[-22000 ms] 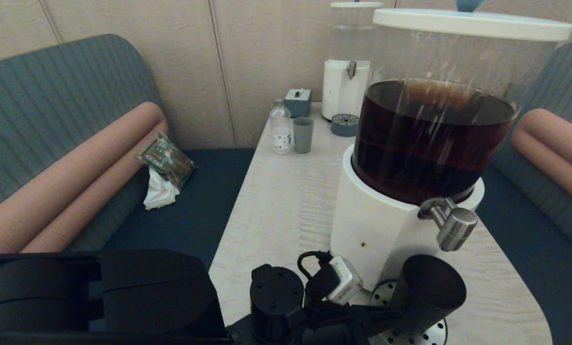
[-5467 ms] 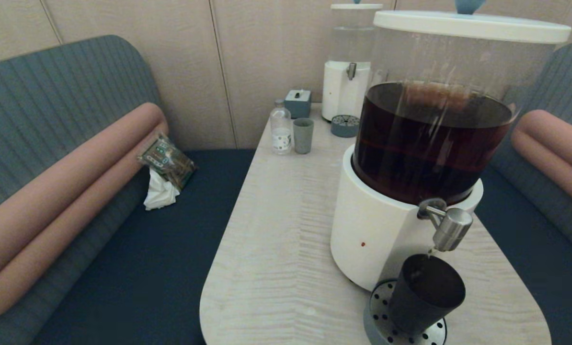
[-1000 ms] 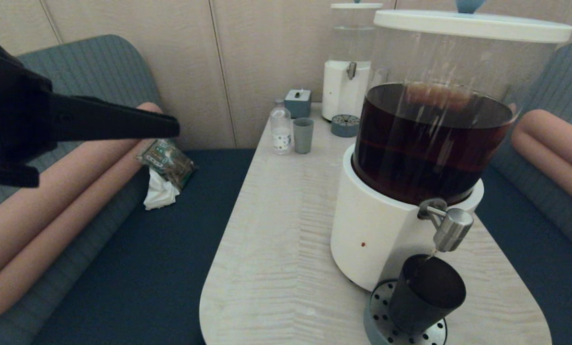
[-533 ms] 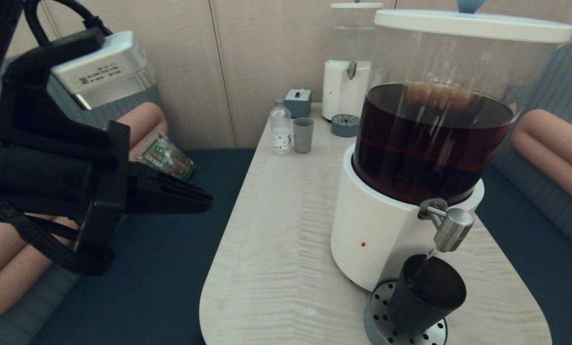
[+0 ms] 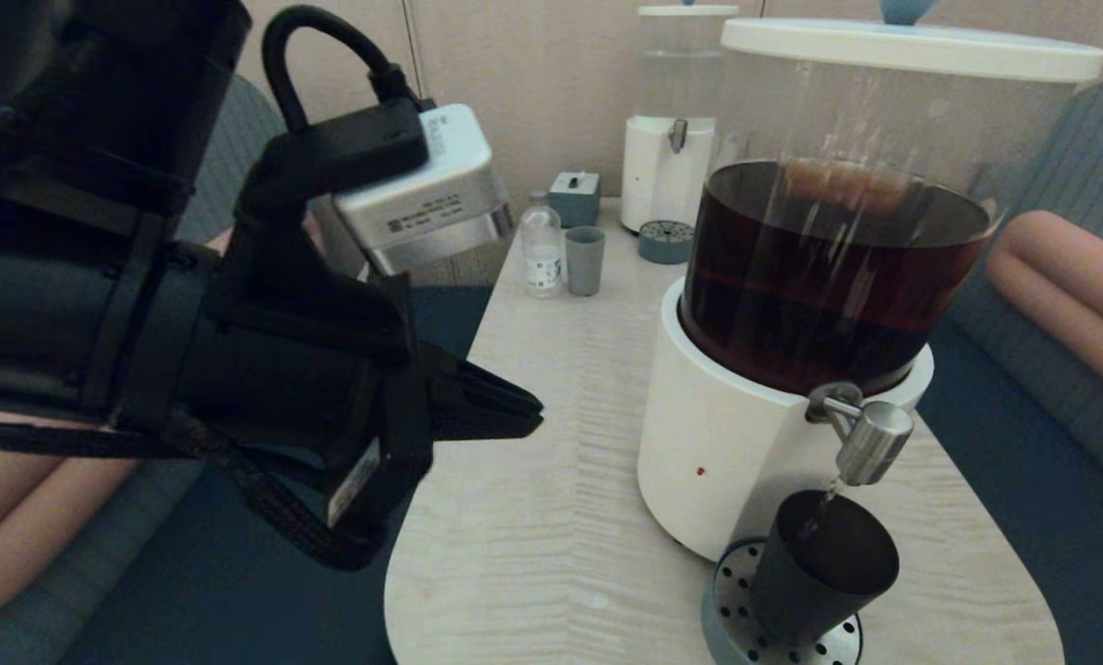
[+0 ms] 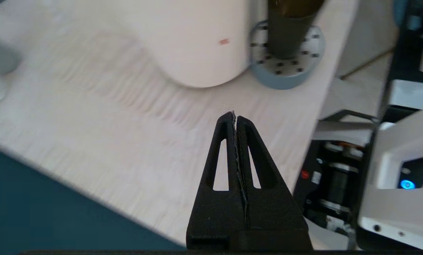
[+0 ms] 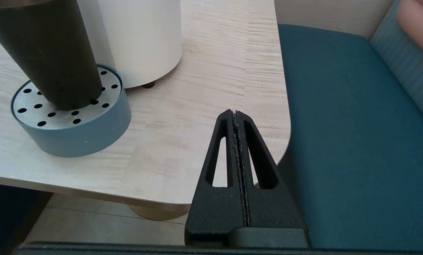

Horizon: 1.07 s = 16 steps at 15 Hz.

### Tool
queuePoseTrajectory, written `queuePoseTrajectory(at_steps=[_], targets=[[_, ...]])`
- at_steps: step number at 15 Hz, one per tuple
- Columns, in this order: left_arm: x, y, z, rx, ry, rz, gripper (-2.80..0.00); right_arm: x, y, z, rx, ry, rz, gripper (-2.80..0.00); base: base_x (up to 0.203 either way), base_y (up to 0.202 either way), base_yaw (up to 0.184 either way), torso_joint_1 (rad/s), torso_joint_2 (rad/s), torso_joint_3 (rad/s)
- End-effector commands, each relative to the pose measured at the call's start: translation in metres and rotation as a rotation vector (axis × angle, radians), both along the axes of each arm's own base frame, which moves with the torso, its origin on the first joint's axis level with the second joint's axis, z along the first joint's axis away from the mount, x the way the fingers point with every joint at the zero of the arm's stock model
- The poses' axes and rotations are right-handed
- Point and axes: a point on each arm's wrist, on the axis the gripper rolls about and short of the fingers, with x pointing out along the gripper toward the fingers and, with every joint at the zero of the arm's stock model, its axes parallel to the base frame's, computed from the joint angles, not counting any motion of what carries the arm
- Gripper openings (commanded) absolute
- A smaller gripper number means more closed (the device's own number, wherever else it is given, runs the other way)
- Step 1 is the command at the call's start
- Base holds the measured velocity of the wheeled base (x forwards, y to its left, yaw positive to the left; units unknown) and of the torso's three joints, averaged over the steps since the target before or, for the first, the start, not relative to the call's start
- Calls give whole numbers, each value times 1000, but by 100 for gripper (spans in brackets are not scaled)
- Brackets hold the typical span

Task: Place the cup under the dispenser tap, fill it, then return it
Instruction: Turn off the faucet

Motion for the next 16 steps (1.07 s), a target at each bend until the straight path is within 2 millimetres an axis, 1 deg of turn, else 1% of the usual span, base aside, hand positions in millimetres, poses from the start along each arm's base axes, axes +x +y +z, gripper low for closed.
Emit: queuePoseTrajectory(at_steps=[1,4,5,8,10,13,16], targets=[[1,-19,-6,9,6,-53,-280,0,0,-2,0,3,1,-280,0,0,0,0,0,0],[8,-49,-10,-18,-34,-90,-280,0,0,-2,0,2,1,-280,0,0,0,0,0,0],[7,-60,-13,-22,-29,-118,-280,0,0,-2,0,2,1,-280,0,0,0,0,0,0],[7,-84,-24,-26,-21,-160,-280,0,0,-2,0,2,0,-280,0,0,0,0,0,0],[7,-94,-27,-36,-21,-170,-280,0,0,-2,0,2,0,-280,0,0,0,0,0,0],[7,-100,-31,-33,-16,-180,-280,0,0,-2,0,3,-1,-280,0,0,0,0,0,0],[12,-111,-36,-59,-32,-186,-280,0,0,-2,0,2,0,-280,0,0,0,0,0,0]])
